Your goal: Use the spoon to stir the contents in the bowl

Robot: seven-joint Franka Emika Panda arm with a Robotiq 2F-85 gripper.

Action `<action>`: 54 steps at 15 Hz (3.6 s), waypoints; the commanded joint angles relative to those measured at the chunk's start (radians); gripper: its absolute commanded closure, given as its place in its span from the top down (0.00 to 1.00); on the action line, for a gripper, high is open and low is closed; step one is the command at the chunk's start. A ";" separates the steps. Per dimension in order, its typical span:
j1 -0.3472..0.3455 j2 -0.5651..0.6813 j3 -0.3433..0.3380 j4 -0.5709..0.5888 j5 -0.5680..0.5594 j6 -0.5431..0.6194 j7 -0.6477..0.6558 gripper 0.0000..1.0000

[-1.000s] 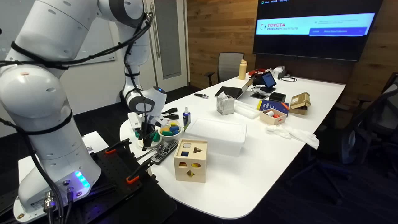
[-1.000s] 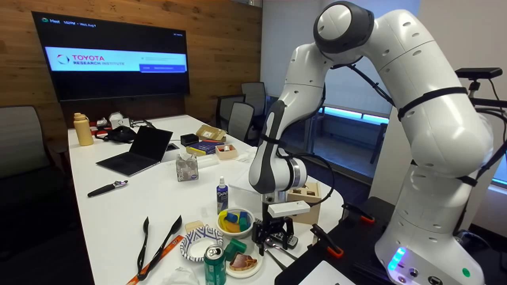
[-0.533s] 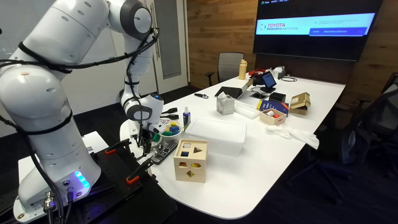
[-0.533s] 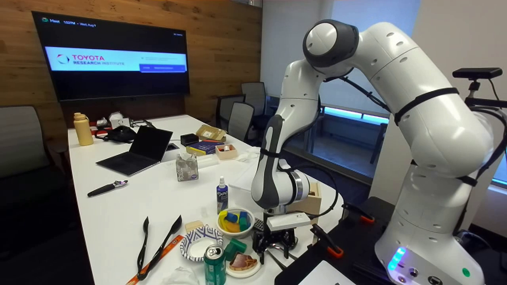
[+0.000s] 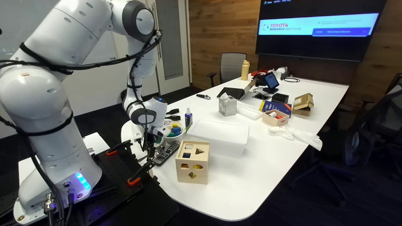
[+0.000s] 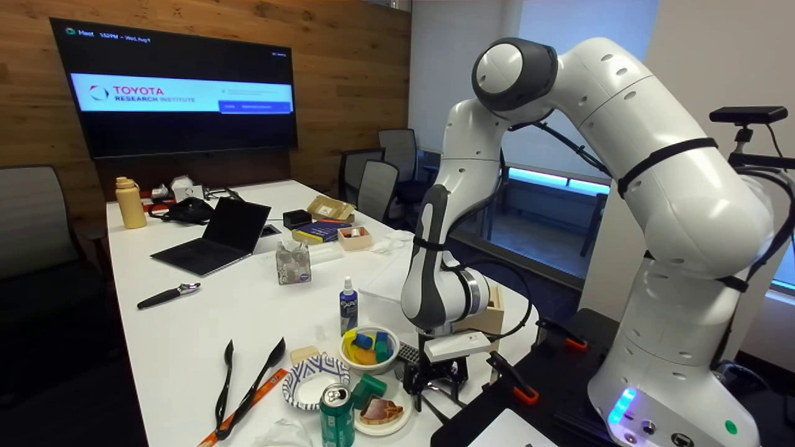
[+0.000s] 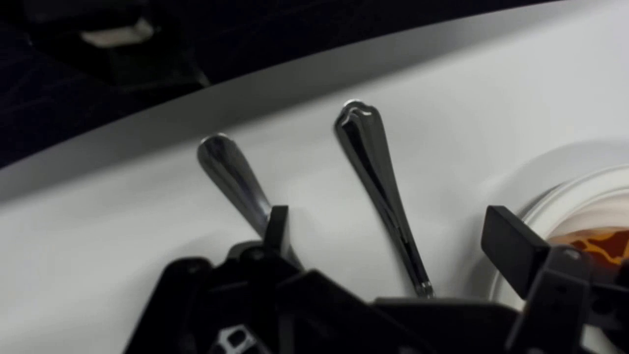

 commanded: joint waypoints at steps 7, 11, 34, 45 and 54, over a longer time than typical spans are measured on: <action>0.038 0.023 -0.073 0.104 -0.097 -0.117 0.023 1.00; 0.031 0.049 -0.063 0.132 -0.092 -0.133 0.023 0.66; 0.027 -0.238 -0.024 -0.094 -0.063 -0.154 0.084 0.00; 0.116 -0.372 -0.176 0.222 -0.302 -0.875 0.129 0.00; 0.130 -0.033 -0.147 0.718 -0.331 -1.291 -0.009 0.00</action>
